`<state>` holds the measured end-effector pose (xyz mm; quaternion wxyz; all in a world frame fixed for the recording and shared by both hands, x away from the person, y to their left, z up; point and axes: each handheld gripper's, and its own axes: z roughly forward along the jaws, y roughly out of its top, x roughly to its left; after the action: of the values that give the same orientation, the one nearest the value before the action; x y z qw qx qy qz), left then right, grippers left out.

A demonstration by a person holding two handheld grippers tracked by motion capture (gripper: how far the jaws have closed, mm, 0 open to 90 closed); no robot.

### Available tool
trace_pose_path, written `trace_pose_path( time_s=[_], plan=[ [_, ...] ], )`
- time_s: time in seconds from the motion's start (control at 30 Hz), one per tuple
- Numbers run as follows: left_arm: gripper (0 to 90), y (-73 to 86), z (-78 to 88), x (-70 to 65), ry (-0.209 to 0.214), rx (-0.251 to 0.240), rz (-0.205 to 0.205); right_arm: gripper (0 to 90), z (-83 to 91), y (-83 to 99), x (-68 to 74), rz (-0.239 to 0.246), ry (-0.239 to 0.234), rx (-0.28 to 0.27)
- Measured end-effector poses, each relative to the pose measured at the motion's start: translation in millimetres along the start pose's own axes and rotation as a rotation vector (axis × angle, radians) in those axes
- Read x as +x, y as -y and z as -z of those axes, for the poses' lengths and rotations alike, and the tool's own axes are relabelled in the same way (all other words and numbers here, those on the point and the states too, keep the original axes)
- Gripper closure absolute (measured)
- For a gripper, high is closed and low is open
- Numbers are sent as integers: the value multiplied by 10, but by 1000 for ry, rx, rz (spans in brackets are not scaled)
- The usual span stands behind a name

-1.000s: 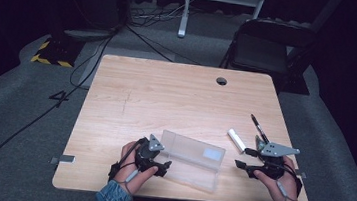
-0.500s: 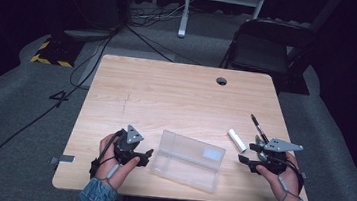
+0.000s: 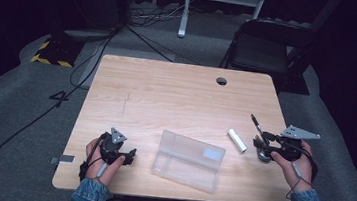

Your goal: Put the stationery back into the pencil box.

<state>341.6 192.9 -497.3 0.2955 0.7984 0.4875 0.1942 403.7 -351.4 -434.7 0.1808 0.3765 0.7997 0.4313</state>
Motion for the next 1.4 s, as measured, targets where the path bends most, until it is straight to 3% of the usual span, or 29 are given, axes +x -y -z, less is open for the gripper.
trace_pose_path(
  time_s=[0.03,0.23,0.63,0.97,1.17,1.4],
  plan=[
    [215,12,-12,0,11,-6,18,455,-8,3,-21,-3,2,5],
    [198,62,-42,30,32,-52,33,508,-72,7,-107,-18,22,23],
    [187,62,-45,32,34,-53,34,543,-236,-10,-160,-54,44,43],
    [177,58,-48,29,36,-50,33,570,-413,-96,-408,-56,116,123],
    [175,58,-49,28,39,-51,26,623,-578,-160,-570,-44,138,189],
    [176,58,-49,26,41,-51,22,653,-795,-168,-734,-62,156,252]
  ],
)
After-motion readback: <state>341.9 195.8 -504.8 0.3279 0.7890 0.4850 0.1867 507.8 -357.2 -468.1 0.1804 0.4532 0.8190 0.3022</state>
